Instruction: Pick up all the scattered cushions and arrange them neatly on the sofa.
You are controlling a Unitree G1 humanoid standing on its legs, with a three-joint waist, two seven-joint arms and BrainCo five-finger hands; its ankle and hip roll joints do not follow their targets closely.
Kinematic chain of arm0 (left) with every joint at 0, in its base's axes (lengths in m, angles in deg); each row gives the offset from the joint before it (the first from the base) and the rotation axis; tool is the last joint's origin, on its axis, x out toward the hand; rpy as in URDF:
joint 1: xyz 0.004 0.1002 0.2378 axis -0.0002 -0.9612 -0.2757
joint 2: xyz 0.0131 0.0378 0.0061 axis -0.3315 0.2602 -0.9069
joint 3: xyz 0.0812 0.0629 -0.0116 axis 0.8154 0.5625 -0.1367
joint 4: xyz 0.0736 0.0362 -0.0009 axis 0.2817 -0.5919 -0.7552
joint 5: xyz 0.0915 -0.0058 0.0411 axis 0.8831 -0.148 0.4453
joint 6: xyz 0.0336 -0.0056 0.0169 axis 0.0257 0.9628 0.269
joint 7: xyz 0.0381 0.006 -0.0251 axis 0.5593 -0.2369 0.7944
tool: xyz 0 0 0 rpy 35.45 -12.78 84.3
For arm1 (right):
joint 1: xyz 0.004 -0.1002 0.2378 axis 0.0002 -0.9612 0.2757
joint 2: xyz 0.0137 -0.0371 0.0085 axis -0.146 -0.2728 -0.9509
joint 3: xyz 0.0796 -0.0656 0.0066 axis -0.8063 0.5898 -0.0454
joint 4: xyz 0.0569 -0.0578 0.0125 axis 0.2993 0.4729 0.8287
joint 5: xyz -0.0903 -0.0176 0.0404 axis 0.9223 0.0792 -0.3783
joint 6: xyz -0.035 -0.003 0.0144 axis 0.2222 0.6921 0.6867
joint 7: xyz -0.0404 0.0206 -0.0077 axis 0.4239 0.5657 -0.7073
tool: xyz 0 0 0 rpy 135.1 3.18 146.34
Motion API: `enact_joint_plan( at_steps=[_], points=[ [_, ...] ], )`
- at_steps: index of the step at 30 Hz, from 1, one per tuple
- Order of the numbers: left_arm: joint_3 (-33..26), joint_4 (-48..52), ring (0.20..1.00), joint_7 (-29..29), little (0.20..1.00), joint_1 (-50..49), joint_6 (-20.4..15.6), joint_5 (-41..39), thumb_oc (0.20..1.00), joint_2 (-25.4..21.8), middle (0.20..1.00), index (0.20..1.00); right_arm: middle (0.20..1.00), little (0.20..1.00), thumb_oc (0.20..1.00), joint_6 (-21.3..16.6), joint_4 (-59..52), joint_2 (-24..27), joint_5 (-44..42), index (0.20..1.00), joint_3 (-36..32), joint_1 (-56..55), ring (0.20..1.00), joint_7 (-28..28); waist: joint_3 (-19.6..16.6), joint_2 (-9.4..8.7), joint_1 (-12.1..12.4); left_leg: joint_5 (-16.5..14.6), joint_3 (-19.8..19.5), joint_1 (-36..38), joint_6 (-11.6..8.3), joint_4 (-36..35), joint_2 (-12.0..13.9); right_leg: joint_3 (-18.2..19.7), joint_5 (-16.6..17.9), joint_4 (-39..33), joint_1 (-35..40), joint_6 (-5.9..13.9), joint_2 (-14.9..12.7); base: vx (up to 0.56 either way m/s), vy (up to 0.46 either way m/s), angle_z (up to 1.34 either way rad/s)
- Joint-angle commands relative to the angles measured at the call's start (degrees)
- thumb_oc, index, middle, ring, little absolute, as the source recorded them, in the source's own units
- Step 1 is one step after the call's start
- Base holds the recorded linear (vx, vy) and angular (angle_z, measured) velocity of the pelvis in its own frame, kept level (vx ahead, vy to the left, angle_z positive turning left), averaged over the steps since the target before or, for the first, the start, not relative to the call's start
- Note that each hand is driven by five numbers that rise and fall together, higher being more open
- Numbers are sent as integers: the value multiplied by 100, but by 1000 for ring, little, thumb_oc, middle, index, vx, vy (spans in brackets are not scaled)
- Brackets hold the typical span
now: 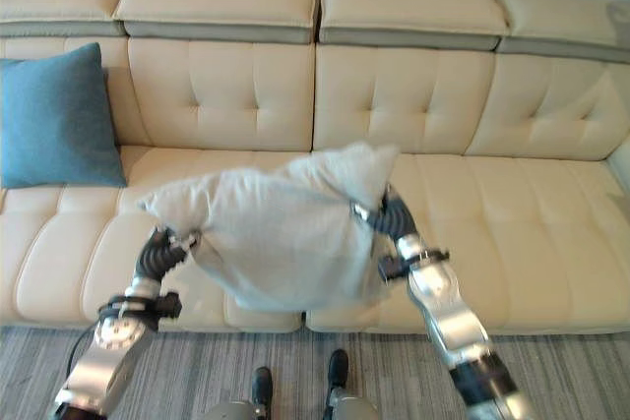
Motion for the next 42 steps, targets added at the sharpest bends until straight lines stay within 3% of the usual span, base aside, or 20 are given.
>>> enact_joint_plan(
  at_steps=[1,2,3,4,6,9,17,18,19,23,29,31,33,34,35,38,40,42],
  points=[
    [349,-53,200,426,200,1032,-779,206,200,-133,200,200,200,200,200,-807,-223,-375,136,200,267,757,200,-471,-140,20,22,-590,-57,65,-309,233,150,106,-912,779,-147,416,-343,-155,-62,15],
    [565,-465,200,790,200,1782,-830,300,200,-223,200,200,200,200,200,-834,249,-437,281,200,403,1398,200,-862,-81,76,25,-486,-54,-108,-332,165,153,113,-872,755,-312,421,-339,-74,-26,2],
    [576,-507,200,801,200,1840,-848,300,200,-223,200,200,200,200,200,-850,286,-436,282,200,400,1448,200,-873,-66,74,29,-480,-54,-128,-332,166,152,114,-870,761,-334,420,-341,-158,-59,2],
    [851,-1066,200,1222,200,2795,-902,332,200,-303,200,200,200,200,200,-845,982,-370,418,200,498,2322,200,-1342,25,120,40,-373,-70,-344,-386,117,165,113,-848,792,-546,434,-323,-99,-33,1],
    [950,-1292,200,1374,200,3174,-915,338,200,-350,200,200,200,200,200,-827,1293,-310,468,200,537,2654,200,-1517,18,134,43,-291,-76,-444,-400,84,157,115,-809,788,-640,439,-324,-84,-33,0],
    [1267,-2357,200,1933,200,4634,-939,303,200,-515,200,200,200,200,200,-787,2464,-80,566,200,675,3945,200,-2140,184,225,75,-69,-137,-778,-478,-51,177,119,-776,852,-1006,474,-326,-75,-47,5],
    [1896,-4247,206,2256,206,6641,-759,439,206,-1010,206,206,200,200,200,-829,3985,479,534,200,1157,5642,200,-2732,429,326,86,287,-219,-1410,-571,-340,200,219,-605,884,-1776,556,-294,-62,-28,4],
    [1984,-4551,1000,2159,1000,6855,-707,326,1000,-1057,1000,1000,561,561,561,-757,4270,628,440,561,1254,5821,561,-2749,455,351,77,326,-233,-1550,-590,-392,204,234,-599,875,-1926,571,-280,-32,-17,2],
    [2016,-4642,1000,2134,1000,6940,-687,294,1000,-1107,1000,1000,1000,1000,1000,-730,4356,684,403,1000,1279,5891,1000,-2755,475,367,75,383,-251,-1624,-593,-414,199,236,-564,865,-2009,573,-278,0,0,0],
    [2012,-4721,1000,2020,1000,6879,-578,330,1000,-1358,1000,1000,1000,1000,1000,-529,4366,964,330,1000,1309,5827,1000,-2730,479,381,50,410,-308,-1816,-626,-436,174,238,-586,889,-2193,561,-242,25,-23,2],
    [1768,-4637,1000,1983,1000,6501,-599,210,1000,-1641,1000,1000,1000,1000,1000,-534,4348,1203,89,1000,991,5594,1000,-2814,410,351,48,358,-334,-1751,-638,-436,180,242,-594,831,-2082,558,-225,36,-10,3],
    [1329,-4425,1000,1523,1000,5866,-769,-501,1000,-1998,1000,1000,1000,1000,1000,-518,4191,1555,-265,1000,610,5131,1000,-2668,334,333,45,337,-336,-1553,-649,-436,191,223,-595,778,-1859,543,-220,40,11,4],
    [1137,-4264,1000,1401,1000,5608,-839,-717,1000,-2052,1000,1000,1000,1000,1000,-526,4072,1629,-387,1000,476,4923,1000,-2583,312,338,49,288,-320,-1457,-653,-436,198,225,-643,776,-1758,538,-215,73,18,1],
    [739,-3812,1000,1239,1000,4958,-924,-935,1000,-2104,1000,1000,1000,1000,1000,-535,3726,1741,-514,1000,149,4381,1000,-2398,288,334,46,251,-304,-1305,-654,-436,210,205,-671,760,-1585,526,-216,59,18,-2],
    [716,-3773,1000,1240,1000,4907,-913,-929,1000,-2105,1000,1000,1000,1000,1000,-525,3693,1736,-507,1000,138,4342,1000,-2398,276,333,38,277,-305,-1314,-651,-436,205,203,-640,746,-1586,524,-220,41,14,-1],
    [-89,-2472,1000,992,1000,3312,-1028,-1099,1000,-1782,1000,1000,1000,1000,1000,-555,2595,1651,-402,1000,-610,2719,1000,-2018,194,307,12,156,-285,-1024,-630,-436,193,180,-696,678,-1245,501,-222,78,15,4],
    [-604,-1865,1000,450,1000,1761,-933,-1248,1000,-1218,1000,1000,1000,1000,1000,-593,1698,1234,-535,1000,-1295,962,1000,-1305,4,242,-78,23,-228,-688,-580,-436,186,155,-728,582,-849,496,-234,123,44,5],
    [-604,-1834,1000,451,1000,1722,-922,-1244,1000,-1217,1000,1000,1000,1000,1000,-579,1658,1222,-529,1000,-1313,910,1000,-1303,-28,235,-80,48,-233,-711,-576,-436,179,149,-694,556,-857,496,-240,84,40,-3]
  ],
)
